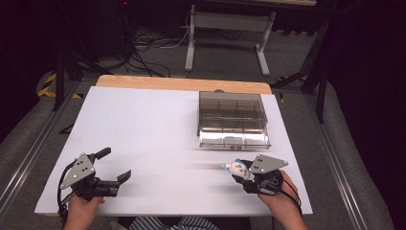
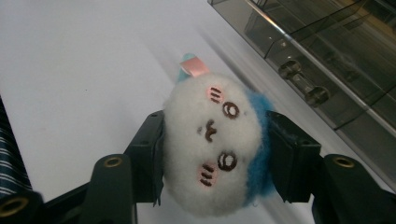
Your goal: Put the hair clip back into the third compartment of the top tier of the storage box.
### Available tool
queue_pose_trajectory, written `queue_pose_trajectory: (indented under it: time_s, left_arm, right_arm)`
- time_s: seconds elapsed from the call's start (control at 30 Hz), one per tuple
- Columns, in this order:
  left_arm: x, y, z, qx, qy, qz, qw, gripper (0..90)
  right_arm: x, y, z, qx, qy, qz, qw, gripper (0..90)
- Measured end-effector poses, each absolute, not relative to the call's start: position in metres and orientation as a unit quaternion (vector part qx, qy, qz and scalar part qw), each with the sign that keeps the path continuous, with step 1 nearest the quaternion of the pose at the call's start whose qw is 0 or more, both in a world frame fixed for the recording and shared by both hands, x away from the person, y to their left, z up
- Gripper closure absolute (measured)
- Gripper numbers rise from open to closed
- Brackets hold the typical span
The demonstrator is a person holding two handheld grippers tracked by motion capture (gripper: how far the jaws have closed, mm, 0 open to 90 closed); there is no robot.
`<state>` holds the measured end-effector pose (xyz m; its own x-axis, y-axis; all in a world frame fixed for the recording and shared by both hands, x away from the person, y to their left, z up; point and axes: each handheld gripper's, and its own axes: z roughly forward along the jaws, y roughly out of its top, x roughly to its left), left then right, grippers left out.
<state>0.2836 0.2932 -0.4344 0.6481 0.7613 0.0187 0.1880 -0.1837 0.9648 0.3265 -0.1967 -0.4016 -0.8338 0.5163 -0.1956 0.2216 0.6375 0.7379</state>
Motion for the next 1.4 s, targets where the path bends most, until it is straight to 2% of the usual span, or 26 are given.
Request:
queue_pose_trajectory:
  time_s: [1.4]
  left_arm:
    - [0.285, 0.293, -0.435, 0.725, 0.33, 0.26, 0.546, 0.7]
  right_arm:
    - [0.341, -0.232, -0.358, 0.238, 0.864, 0.374, 0.238, 44.7]
